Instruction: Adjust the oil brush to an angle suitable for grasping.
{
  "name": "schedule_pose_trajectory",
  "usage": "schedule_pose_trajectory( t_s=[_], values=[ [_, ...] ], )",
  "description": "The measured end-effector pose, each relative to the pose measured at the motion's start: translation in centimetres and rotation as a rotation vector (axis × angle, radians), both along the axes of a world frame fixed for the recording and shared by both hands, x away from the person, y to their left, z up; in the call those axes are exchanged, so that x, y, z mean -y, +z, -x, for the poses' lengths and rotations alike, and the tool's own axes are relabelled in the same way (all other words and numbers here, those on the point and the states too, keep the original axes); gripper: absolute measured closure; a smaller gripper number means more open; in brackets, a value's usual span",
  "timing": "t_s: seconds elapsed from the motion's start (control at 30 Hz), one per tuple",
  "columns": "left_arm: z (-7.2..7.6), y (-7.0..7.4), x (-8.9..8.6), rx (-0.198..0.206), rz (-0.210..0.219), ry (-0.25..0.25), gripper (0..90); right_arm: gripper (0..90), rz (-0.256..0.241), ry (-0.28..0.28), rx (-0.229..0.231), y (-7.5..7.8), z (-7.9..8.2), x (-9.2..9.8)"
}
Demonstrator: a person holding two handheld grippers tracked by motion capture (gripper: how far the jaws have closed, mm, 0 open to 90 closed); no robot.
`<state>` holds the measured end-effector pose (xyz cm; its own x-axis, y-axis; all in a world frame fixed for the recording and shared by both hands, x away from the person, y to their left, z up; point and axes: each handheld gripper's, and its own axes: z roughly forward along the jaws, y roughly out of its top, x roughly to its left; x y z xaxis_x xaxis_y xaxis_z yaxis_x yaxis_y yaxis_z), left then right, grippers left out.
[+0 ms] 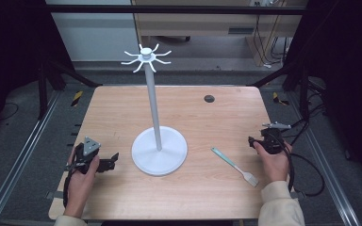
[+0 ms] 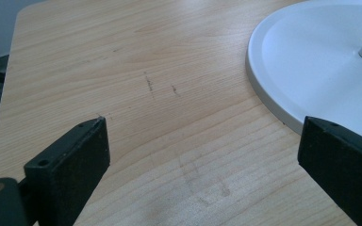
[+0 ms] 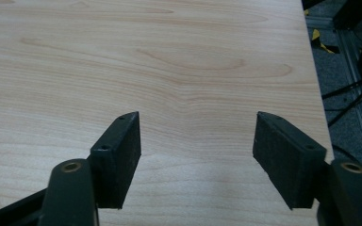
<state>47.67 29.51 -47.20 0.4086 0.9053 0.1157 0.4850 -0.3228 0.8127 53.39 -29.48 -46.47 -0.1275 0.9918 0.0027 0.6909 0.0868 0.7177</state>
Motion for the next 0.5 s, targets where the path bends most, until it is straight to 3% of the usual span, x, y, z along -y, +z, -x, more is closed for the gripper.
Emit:
schedule_pose_trajectory(
  t_s=[0.3,0.5],
  values=[
    [0.0,0.0,0.1,0.000,-0.001,-0.003,2.4,56.3,0.119,0.183,-0.016,0.0,0.1,-3.6],
    [0.0,0.0,0.0,0.001,-0.001,0.000,2.5,72.3,0.110,0.283,-0.037,-0.2,0.3,-5.2]
  ],
)
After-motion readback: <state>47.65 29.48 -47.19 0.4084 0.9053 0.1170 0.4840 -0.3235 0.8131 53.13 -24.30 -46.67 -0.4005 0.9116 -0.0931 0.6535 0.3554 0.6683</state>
